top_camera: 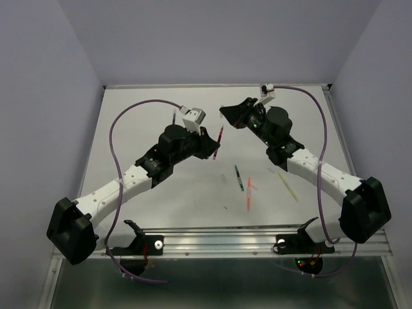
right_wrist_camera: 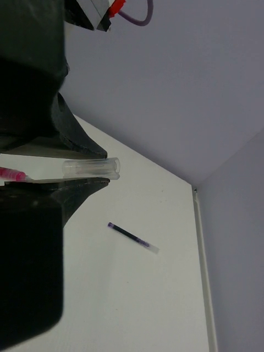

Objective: Insert the pens into the pen caps

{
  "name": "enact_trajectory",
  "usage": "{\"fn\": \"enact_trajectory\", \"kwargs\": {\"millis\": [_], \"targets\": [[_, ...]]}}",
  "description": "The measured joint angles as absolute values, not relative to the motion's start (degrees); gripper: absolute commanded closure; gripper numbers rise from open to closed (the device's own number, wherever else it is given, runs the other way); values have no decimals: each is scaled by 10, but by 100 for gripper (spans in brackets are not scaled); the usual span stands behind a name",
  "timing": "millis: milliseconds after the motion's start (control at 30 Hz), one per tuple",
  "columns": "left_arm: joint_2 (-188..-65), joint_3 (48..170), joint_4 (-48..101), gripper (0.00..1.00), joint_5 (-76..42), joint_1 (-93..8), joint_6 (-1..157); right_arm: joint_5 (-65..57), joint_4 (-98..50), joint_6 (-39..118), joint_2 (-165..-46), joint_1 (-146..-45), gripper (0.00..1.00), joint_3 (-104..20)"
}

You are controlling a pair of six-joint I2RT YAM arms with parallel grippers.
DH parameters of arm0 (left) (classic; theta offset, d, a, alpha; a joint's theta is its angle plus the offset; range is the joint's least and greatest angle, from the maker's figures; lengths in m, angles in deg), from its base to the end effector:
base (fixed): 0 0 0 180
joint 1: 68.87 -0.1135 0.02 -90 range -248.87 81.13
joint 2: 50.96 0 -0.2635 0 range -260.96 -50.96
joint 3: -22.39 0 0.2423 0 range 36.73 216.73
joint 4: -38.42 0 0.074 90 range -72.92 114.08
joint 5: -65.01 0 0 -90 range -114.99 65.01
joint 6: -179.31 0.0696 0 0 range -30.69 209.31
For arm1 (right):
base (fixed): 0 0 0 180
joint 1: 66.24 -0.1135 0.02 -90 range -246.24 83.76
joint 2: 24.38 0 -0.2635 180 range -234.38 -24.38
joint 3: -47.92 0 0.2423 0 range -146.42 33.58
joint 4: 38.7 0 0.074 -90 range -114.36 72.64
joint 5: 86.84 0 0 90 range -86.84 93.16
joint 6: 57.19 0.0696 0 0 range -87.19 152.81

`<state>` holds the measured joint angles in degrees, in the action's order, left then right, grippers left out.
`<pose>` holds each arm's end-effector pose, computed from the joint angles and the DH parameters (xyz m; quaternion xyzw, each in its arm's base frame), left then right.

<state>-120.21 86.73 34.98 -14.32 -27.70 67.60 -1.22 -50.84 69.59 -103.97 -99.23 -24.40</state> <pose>0.2241 -0.2131 0.3185 0.1872 0.7323 -0.3996 0.5187 0.2954 0.1981 0.3542 -0.0058 0.6765 0.4421 0.5889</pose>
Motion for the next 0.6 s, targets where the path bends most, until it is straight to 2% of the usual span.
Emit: {"fn": "enact_trajectory", "kwargs": {"millis": [600], "targets": [[-1178,867,371,100,-160,-276,674,14,-527,730,-1023,-992,99,-222]]}}
